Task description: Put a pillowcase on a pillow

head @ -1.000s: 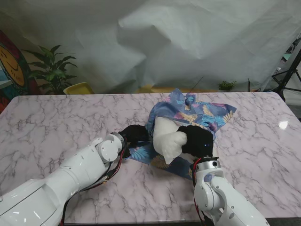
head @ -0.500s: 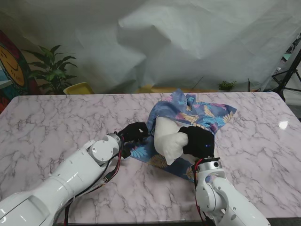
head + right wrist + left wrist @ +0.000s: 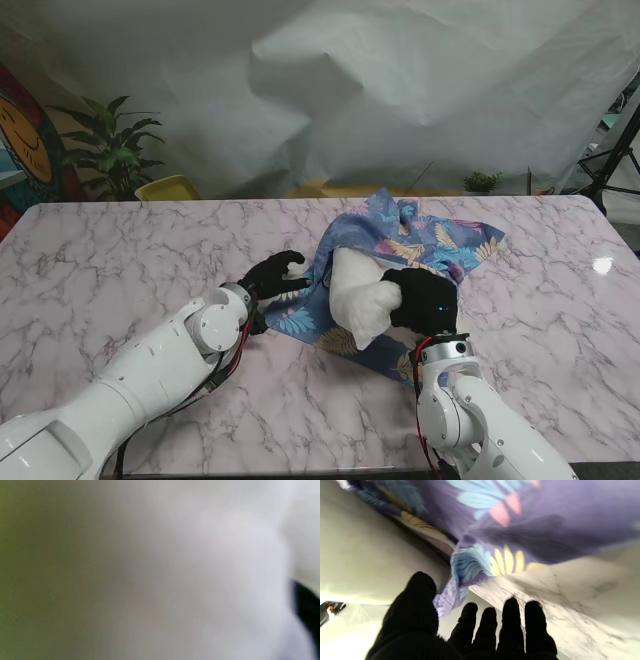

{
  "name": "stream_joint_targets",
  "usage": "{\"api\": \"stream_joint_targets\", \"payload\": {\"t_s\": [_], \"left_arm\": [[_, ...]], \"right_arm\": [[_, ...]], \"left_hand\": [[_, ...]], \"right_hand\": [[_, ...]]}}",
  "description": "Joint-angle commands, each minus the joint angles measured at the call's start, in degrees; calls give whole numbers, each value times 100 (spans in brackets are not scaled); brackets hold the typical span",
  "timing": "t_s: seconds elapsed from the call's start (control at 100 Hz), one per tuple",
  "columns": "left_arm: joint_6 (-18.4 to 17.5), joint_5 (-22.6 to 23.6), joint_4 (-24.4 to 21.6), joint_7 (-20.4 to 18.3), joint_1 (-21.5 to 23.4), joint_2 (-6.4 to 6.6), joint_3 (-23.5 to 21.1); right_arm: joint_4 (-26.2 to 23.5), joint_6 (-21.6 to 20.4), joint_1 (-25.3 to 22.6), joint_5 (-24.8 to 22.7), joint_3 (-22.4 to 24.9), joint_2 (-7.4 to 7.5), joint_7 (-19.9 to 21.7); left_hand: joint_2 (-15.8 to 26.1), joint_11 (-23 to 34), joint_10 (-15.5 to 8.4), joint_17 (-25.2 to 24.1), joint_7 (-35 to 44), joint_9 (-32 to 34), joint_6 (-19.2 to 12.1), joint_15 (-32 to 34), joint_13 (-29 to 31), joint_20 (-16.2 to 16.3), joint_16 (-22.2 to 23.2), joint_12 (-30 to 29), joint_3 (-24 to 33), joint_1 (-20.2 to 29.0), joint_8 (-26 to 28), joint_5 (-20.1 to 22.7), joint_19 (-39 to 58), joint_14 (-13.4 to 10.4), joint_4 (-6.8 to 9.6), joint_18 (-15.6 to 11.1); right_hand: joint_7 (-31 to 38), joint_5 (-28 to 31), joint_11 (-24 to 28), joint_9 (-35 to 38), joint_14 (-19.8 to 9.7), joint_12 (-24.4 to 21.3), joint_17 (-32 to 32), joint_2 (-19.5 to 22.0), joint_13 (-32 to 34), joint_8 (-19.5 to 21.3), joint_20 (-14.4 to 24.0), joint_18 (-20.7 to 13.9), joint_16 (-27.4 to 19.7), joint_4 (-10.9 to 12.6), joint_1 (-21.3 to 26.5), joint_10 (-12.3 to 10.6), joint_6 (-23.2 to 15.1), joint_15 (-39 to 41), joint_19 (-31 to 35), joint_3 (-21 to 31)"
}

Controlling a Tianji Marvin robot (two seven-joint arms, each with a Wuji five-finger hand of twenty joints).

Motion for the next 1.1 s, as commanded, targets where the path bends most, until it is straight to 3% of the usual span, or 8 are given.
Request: {"api": "stream_joint_targets", "payload": {"t_s": [0.0,0.1,0.33,0.62,0.75,0.88,0.95,1.09], "left_arm": [[-77,-190,312,-165,-199,-120,26],[-267,-139,858,-35,-454,-341,347],[-536,-272,1758,11,-821,-863,737],[-708,-286,2054,-262,-1007,-1057,1029],[-473,-38,2321,20,-1071,-1203,1220],[-229,159,2640,472,-1097,-1397,1319],[-269,123,2799,569,-1090,-1491,1225],[-455,-66,2913,655,-1027,-1587,862]], "right_arm": [[-43,24,-13,-8,-4,5,20],[-49,8,-19,-17,-13,11,35],[-96,-114,-59,-34,-48,11,-31],[-168,-309,-94,-66,-160,-17,-333],[-209,-335,-123,-57,-163,-34,-428],[-269,-349,-156,-88,-160,-34,-479],[-299,-352,-176,-120,-161,-27,-485],[-326,-320,-195,-168,-150,-13,-454]], "left_hand": [[209,-958,43,-287,-1263,-494,21,-1114,-462,-651,-779,-224,-508,-292,-787,-86,-1501,139,-280,-73],[275,-1453,105,-326,-2489,-556,186,-2470,-745,-1348,-1592,-1153,-736,-1039,-1236,-127,-3509,232,-475,-121],[416,-1554,250,-272,-2724,-595,437,-2865,-820,-1554,-2393,-1940,-874,-1841,-1743,-30,-4428,323,-673,-181],[-51,-1356,114,7,-1991,-566,328,-2256,-664,-1438,-1839,-1268,-672,-711,-1491,1152,-4152,287,-415,-410],[-205,-1266,158,434,-559,-566,364,-1229,-444,-851,-1238,-780,-525,-127,-347,826,-3103,321,-375,-398],[-382,-965,358,769,2331,-352,503,-24,326,-97,-790,-8,67,215,1525,16,31,351,-378,-517],[-776,-641,518,1142,3603,-174,386,277,793,-410,-801,129,1272,393,2606,-1,972,450,-539,-539],[-943,459,822,2268,4386,1054,121,238,2124,-668,-1204,-616,1752,1721,3798,504,1429,955,-568,74]], "right_hand": [[1077,360,398,231,-141,142,399,892,542,269,422,-786,229,282,760,57,-81,1417,1097,692],[1079,358,397,226,-150,142,400,896,542,276,425,-789,234,284,765,53,-80,1420,1098,692],[1079,358,406,225,-145,154,402,896,545,293,435,-795,249,286,771,54,-89,1433,1103,685],[1079,357,410,222,-152,159,406,906,546,310,445,-796,256,287,770,47,-102,1440,1110,678],[1080,359,414,223,-156,163,405,910,548,317,448,-790,259,287,770,52,-98,1445,1110,673],[1077,358,417,220,-152,167,404,915,545,321,451,-773,259,288,770,58,-99,1444,1110,668],[1076,358,417,217,-162,168,399,916,546,323,450,-772,258,287,766,54,-101,1440,1104,666],[1071,350,418,218,-158,168,400,919,546,324,450,-774,258,287,764,51,-107,1437,1100,665]]}}
